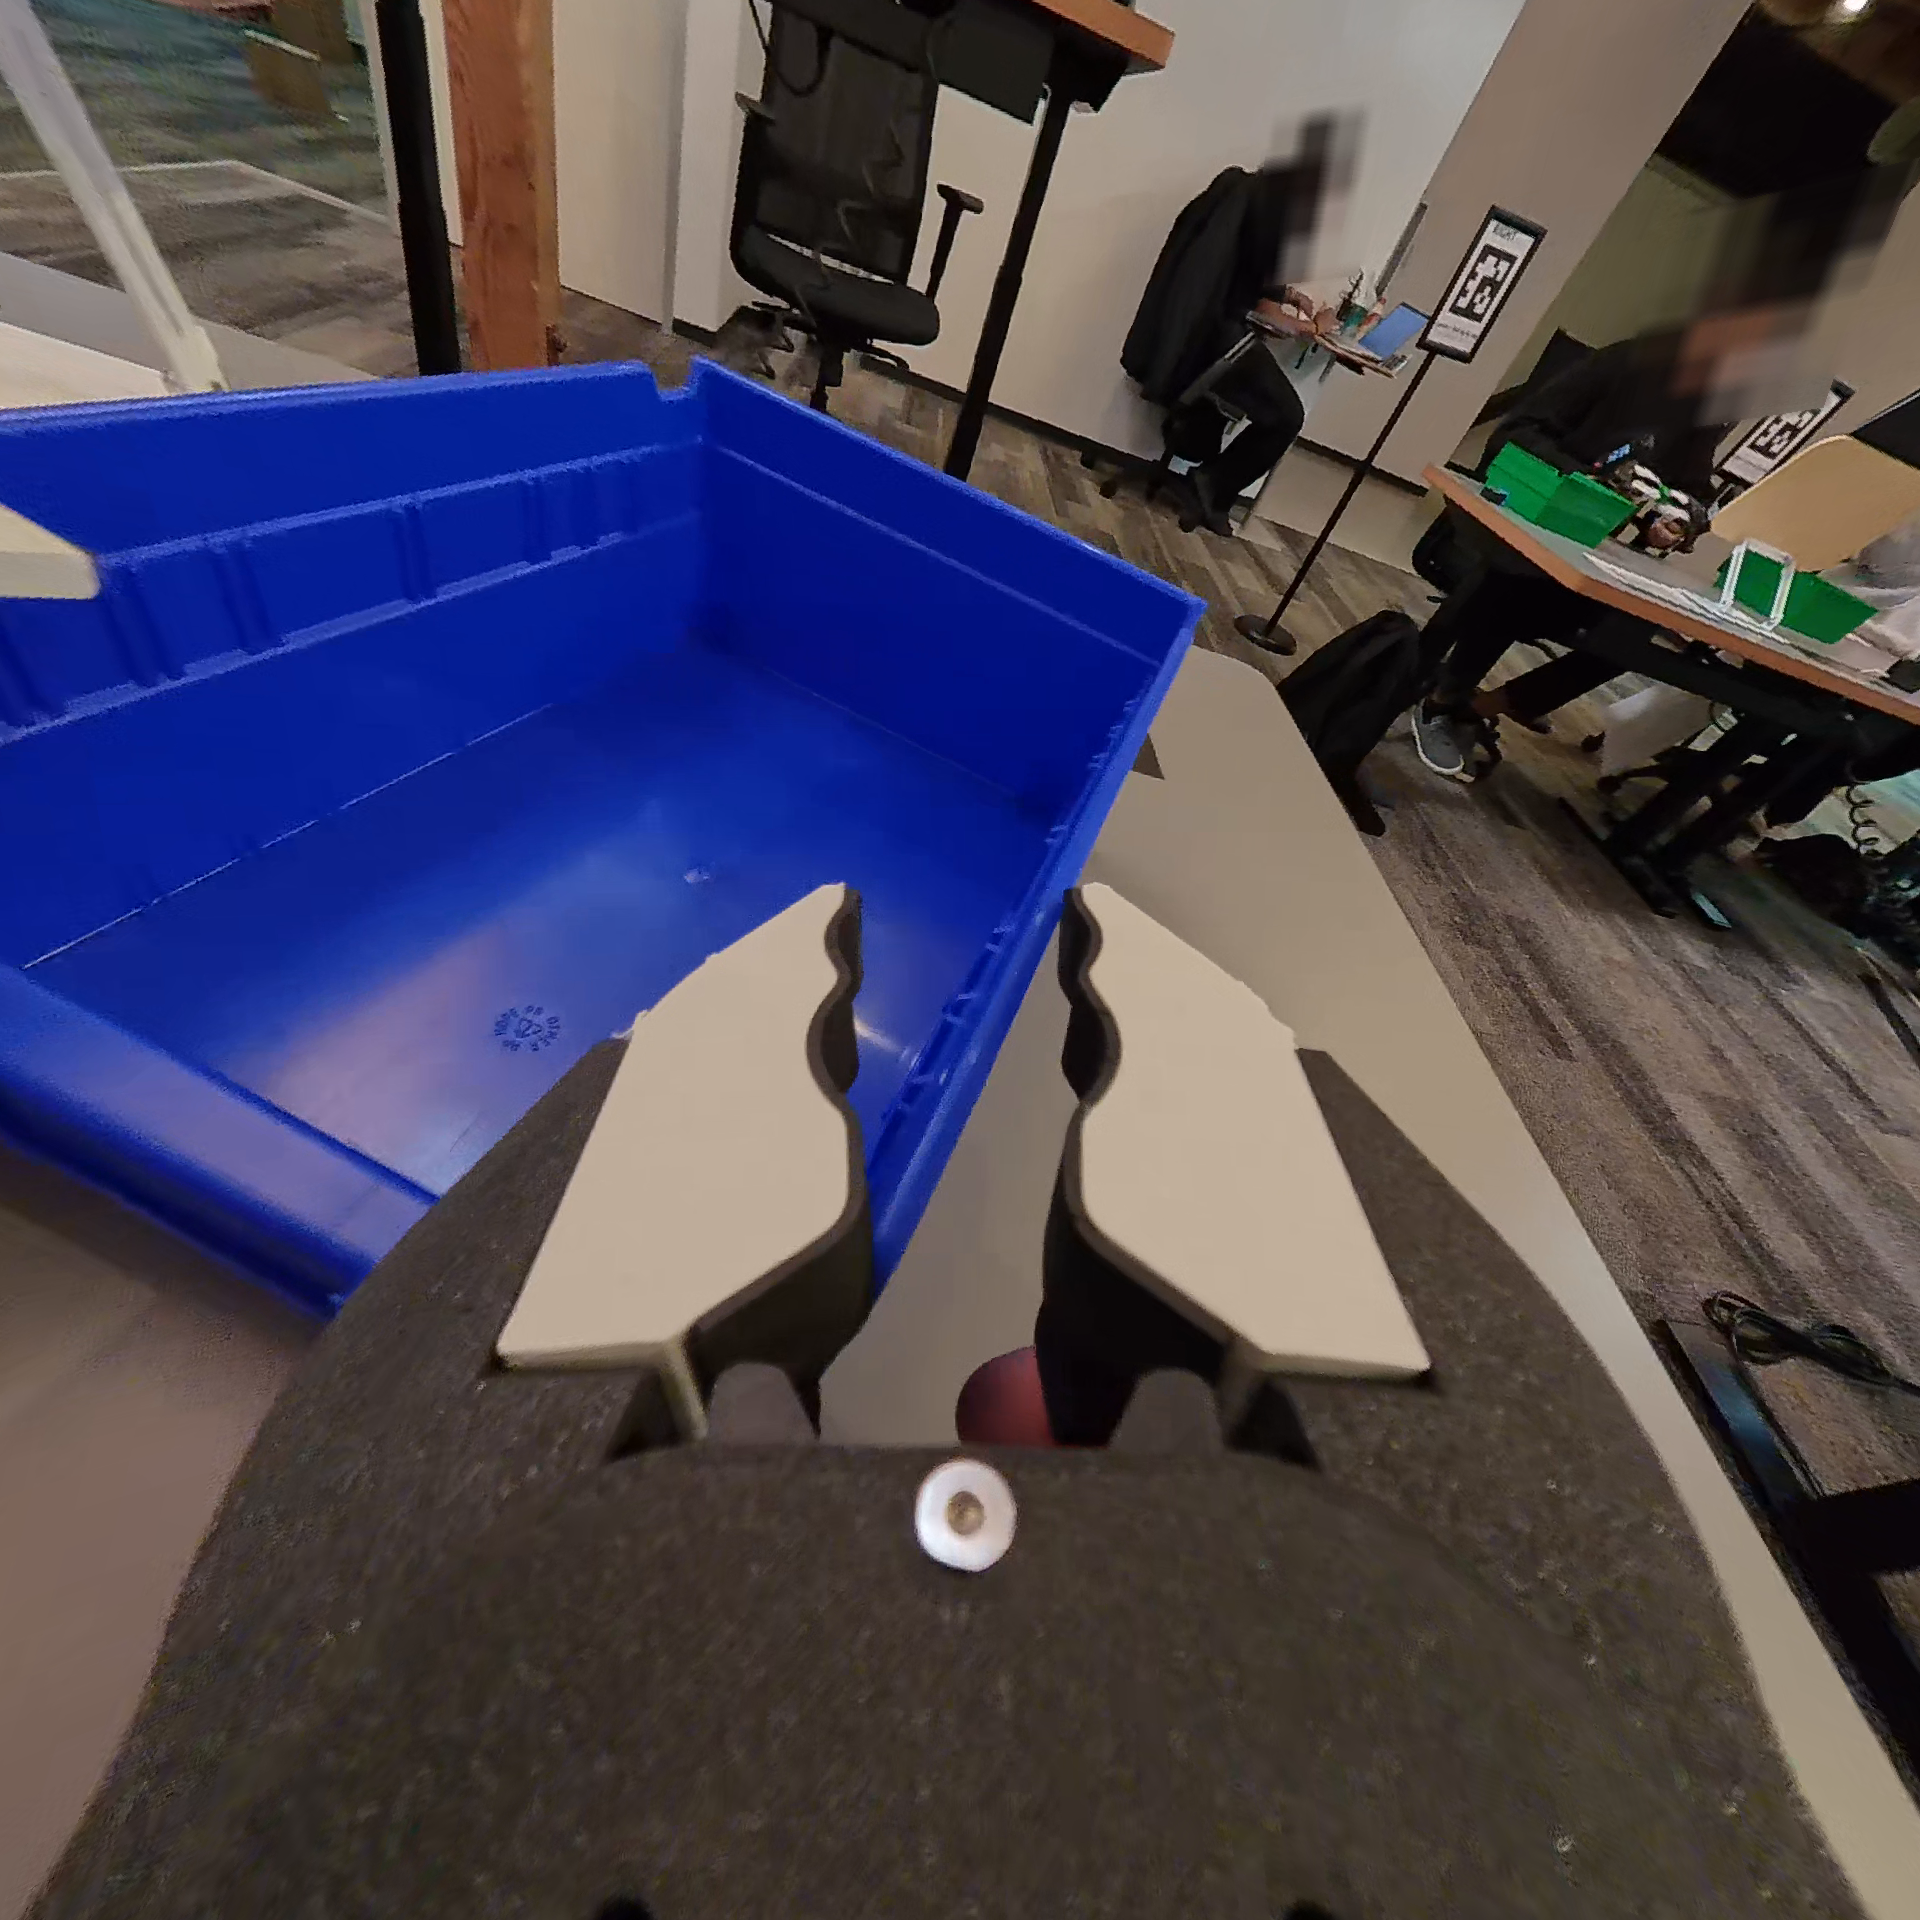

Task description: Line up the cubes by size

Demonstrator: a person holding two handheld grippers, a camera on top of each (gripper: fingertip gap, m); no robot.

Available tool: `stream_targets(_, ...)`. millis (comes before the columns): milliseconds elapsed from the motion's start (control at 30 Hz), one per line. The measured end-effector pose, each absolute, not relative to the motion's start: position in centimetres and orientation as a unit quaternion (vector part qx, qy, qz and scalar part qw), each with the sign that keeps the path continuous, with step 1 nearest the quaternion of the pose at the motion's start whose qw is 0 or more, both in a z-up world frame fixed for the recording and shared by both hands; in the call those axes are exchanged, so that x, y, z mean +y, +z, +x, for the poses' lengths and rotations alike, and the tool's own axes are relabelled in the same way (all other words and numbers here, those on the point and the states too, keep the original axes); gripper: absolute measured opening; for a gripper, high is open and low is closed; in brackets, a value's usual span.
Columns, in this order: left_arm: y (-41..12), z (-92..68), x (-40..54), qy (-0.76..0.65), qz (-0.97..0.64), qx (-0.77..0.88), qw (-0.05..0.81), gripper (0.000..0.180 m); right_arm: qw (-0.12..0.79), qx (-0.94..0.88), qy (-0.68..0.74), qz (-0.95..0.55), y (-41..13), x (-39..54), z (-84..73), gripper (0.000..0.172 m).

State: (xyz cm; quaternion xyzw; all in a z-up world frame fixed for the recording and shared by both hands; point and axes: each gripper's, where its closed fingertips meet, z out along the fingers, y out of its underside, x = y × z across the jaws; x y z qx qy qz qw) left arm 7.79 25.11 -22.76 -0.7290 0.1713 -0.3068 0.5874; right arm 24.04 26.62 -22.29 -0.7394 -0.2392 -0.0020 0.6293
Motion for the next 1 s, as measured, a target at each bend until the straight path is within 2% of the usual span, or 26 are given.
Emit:
stream_targets(533,-22.3,10.2,27.6,-0.360,-0.715,0.141,0.583,0.061,0.650,-0.233,-0.045,-0.722,-22.0,34.6,26.9,0.013)
stream_targets(1000,-22.1,11.9,31.0,-0.373,-0.710,0.105,0.588,0.063,0.668,-0.212,-0.054,-0.711,-21.9,40.2,28.2,0.008)
